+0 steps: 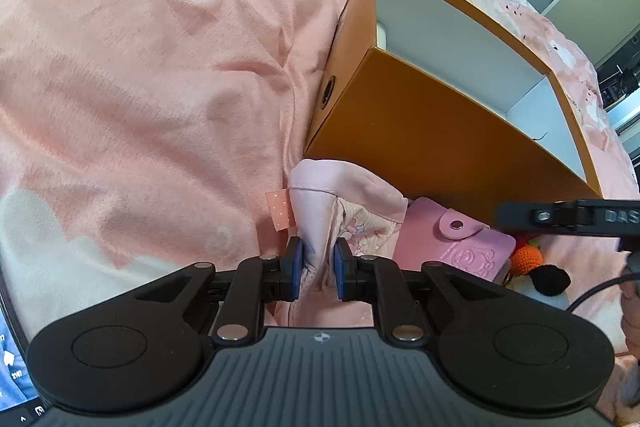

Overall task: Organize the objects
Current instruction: 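Lift the pink pouch and pink card holder up toward the orange box, then lower the pink card holder into the orange box and open the right gripper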

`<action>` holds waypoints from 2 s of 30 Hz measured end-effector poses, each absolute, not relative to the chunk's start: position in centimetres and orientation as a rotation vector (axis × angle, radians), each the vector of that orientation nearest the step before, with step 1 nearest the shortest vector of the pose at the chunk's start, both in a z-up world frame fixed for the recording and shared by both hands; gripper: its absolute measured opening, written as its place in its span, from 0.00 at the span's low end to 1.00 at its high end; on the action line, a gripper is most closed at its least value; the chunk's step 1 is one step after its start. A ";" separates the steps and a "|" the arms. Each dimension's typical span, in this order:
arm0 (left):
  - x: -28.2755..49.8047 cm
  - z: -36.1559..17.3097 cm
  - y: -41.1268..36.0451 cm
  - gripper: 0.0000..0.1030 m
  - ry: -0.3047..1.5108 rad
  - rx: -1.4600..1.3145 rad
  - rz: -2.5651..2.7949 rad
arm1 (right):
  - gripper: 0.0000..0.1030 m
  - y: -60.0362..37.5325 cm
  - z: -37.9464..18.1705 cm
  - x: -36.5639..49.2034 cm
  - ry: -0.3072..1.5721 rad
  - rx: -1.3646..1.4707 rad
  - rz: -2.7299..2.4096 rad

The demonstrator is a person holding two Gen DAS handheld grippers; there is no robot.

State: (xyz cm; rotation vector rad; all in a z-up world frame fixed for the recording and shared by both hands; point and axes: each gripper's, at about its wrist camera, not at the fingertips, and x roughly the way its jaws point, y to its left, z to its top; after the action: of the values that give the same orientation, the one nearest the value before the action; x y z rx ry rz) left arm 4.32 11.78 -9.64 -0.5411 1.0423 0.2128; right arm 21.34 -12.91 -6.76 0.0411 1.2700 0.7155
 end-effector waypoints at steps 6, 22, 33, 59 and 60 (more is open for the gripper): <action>4.5 -9.7 11.8 0.17 1.053 -0.528 0.215 | 0.44 -11.5 -10.4 23.1 1.406 0.115 0.738; 3.6 -8.6 11.8 0.16 1.010 -0.518 0.193 | 0.22 -11.9 -6.7 19.0 1.295 0.056 0.874; 2.0 -1.5 10.9 0.16 0.846 -0.481 0.056 | 0.16 -16.2 1.6 17.0 1.049 0.151 0.878; 21.0 0.6 12.5 0.16 0.892 -0.244 0.045 | 0.16 -11.4 -6.8 35.0 1.164 0.425 0.634; 21.2 0.5 12.6 0.16 0.893 -0.230 0.048 | 0.16 -10.9 -7.4 35.4 1.180 0.427 0.638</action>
State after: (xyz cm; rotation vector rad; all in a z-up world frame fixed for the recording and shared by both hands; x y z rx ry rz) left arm 21.19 12.61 0.50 -0.2304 0.8933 0.0479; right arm 35.38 -10.87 -7.44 0.4266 1.1799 0.6376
